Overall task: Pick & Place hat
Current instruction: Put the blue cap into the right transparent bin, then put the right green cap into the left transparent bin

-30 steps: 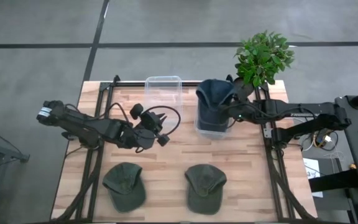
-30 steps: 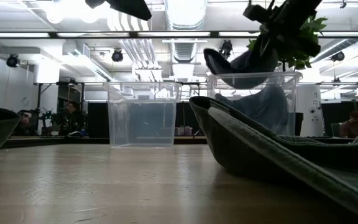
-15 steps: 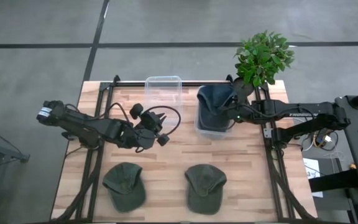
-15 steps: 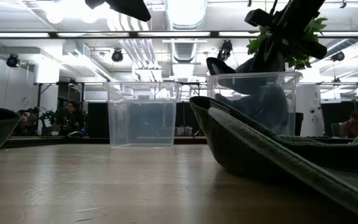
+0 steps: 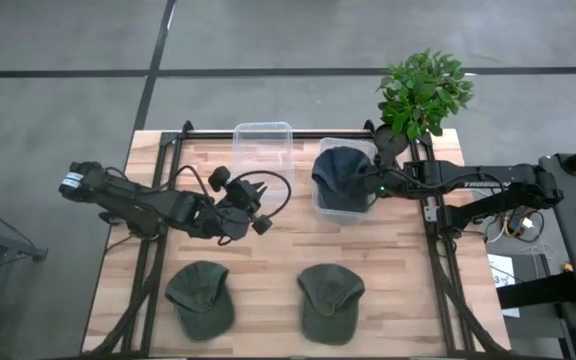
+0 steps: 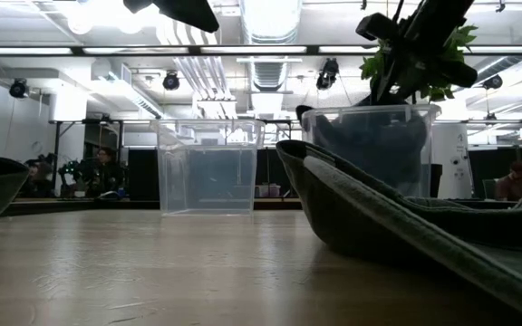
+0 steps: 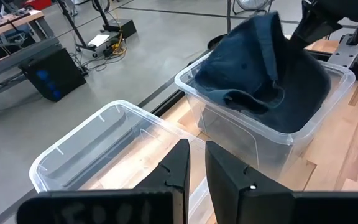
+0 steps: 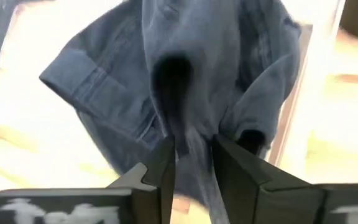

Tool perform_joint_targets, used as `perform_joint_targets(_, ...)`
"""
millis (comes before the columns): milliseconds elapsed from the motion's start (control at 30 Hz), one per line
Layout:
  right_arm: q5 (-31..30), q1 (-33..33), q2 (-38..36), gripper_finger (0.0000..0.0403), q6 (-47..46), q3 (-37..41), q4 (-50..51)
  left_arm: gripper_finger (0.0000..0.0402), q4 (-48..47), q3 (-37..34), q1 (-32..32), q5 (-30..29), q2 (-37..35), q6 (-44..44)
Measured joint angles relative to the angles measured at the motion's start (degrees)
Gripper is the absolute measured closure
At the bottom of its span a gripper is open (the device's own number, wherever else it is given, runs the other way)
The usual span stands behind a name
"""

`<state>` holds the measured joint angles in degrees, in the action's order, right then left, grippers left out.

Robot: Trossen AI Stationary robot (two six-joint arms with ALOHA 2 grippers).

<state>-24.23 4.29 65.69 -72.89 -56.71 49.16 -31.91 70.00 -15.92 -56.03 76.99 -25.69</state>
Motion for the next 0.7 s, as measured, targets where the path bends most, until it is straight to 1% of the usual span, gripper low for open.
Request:
perform_joint_targets(167, 2.8, 0.0, 0.0, 0.0292, -0.3, 0.0, 0.0, 0.0358, 0.0, 0.0, 0.0, 0.0, 0.0, 0.0)
perform_joint_targets(267, 3.4, 0.0, -0.2, 0.0293, -0.5, 0.0, 0.0, 0.0358, 0.0, 0.0, 0.0, 0.0, 0.0, 0.0)
perform_joint_targets(500, 4.1, 0.0, -2.8, 0.0307, -0.7, 0.0, 0.0, 0.0358, -0.2, 0.0, 0.0, 0.0, 0.0, 0.0)
perform_joint_targets(700, 6.4, -1.0, -6.5, 0.0321, -1.4, 0.0, 0.8, 0.0358, -0.3, 0.0, 0.0, 0.0, 0.0, 0.4)
